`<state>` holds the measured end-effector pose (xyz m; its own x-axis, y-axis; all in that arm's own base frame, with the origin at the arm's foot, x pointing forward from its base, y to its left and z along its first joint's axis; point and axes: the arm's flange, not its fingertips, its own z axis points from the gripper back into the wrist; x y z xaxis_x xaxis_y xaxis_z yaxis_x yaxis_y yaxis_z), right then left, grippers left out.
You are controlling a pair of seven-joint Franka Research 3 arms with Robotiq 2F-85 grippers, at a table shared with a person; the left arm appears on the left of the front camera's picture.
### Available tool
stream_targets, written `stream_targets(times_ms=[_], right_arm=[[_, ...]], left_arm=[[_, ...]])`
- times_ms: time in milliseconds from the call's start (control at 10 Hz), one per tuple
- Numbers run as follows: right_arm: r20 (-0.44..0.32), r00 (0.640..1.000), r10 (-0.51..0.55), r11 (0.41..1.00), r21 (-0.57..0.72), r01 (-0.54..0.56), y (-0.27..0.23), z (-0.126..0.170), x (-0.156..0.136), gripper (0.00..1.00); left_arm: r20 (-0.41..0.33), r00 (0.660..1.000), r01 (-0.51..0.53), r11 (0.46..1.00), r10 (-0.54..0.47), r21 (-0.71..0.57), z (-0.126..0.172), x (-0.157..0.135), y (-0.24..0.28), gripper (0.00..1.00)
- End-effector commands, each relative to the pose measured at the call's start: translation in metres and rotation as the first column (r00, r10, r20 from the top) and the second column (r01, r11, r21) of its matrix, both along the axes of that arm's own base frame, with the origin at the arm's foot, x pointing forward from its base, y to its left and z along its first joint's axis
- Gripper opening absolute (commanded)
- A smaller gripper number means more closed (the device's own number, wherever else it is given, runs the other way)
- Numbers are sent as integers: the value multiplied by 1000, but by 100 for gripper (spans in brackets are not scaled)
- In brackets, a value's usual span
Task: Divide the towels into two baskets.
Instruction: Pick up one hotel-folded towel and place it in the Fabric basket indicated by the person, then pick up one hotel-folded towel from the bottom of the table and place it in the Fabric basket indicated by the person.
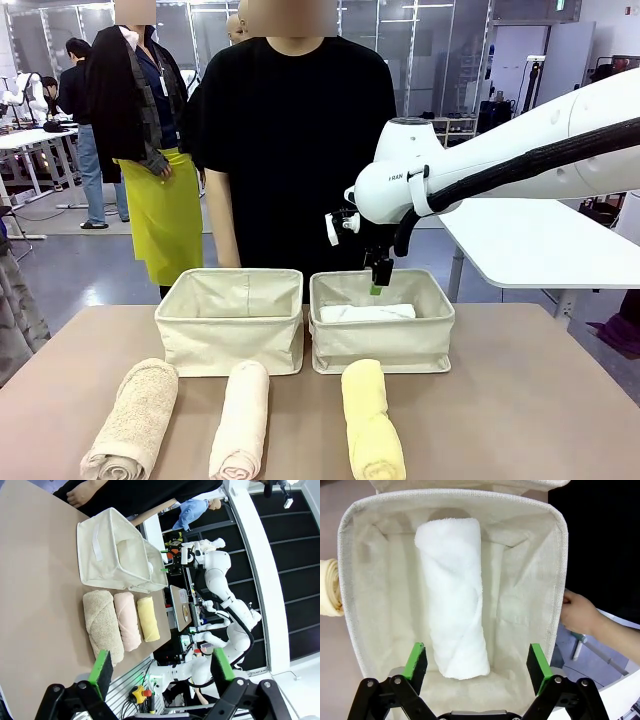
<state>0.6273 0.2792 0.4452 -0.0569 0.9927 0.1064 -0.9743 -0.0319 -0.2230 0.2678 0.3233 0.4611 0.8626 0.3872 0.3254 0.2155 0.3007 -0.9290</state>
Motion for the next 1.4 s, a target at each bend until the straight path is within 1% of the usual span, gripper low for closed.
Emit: stream_targets(times_ms=[0,700,800,900,1000,1100,1200,1300], right_arm=[[-2,1000,4,1000,-4,-4,2,0,-1,100],[0,1000,2,1000,0,-2,1,0,0,100],[-9,1000,-20,1000,21,20,0,11,-12,100],[-77,996,-44,997,61,48,-6,21,-32,100],[-70,990,-126,990,60,130,-14,35,-62,100],[-80,979,-185,978,83,192,-30,48,-82,100],[-119,963,-240,963,98,252,-51,60,-100,100],[-217,930,-298,933,140,331,-81,69,-122,100]], left_arm=[[11,1000,-2,1000,2,-5,2,-3,1,100],[11,1000,-2,1000,2,-5,2,-3,1,100],[11,1000,-2,1000,2,-5,2,-3,1,100],[11,1000,-2,1000,2,-5,2,-3,1,100],[11,1000,-2,1000,2,-5,2,-3,1,100],[11,1000,-2,1000,2,-5,2,-3,1,100],[11,1000,-2,1000,2,-5,2,-3,1,100],[11,1000,-2,1000,2,-5,2,-3,1,100]])
